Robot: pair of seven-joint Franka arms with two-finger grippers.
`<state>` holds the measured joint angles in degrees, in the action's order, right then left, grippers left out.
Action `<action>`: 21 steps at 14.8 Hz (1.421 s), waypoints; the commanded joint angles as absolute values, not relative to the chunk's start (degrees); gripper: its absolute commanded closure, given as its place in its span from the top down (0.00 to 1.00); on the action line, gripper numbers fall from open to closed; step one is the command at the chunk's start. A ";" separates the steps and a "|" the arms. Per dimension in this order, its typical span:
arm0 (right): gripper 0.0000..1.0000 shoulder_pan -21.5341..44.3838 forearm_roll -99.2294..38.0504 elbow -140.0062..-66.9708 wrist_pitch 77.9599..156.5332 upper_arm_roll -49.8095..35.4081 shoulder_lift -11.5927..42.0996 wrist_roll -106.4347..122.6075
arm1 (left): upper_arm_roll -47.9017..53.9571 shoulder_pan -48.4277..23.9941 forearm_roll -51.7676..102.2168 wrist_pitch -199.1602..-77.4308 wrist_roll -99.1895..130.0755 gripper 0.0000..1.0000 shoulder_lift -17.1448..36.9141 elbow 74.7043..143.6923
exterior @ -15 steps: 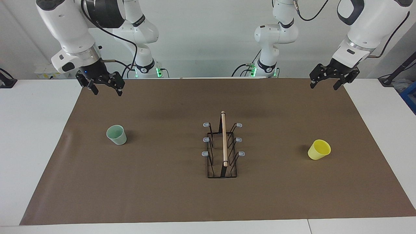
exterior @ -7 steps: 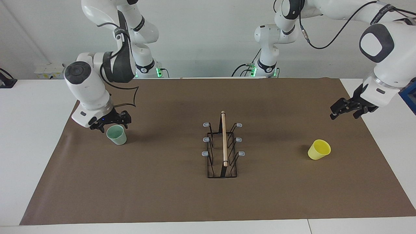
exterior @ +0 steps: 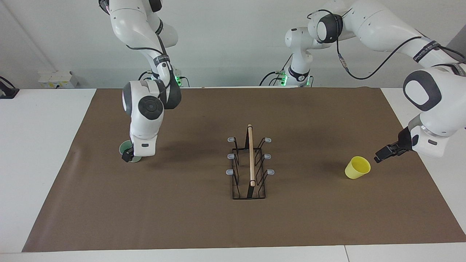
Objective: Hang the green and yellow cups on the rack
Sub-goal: 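Grasp the yellow cup with the left gripper while the right gripper grasps the green cup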
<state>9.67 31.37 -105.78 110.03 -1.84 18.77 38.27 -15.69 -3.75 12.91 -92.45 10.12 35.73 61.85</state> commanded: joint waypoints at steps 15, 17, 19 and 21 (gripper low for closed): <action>1.00 12.48 68.82 -125.77 118.65 -1.85 16.61 37.00 | -19.42 0.97 33.22 -102.12 50.10 1.00 46.94 64.66; 1.00 11.35 70.13 -125.77 119.62 -1.85 16.70 37.00 | -19.69 1.49 36.27 -102.83 50.54 1.00 45.71 67.14; 1.00 10.72 70.75 -125.95 120.49 -1.85 16.70 37.00 | -20.04 1.76 39.27 -102.92 51.24 1.00 44.22 70.29; 1.00 10.55 71.19 -126.03 120.85 -1.85 16.70 36.91 | -20.47 1.32 43.14 -105.01 52.37 1.00 41.94 75.90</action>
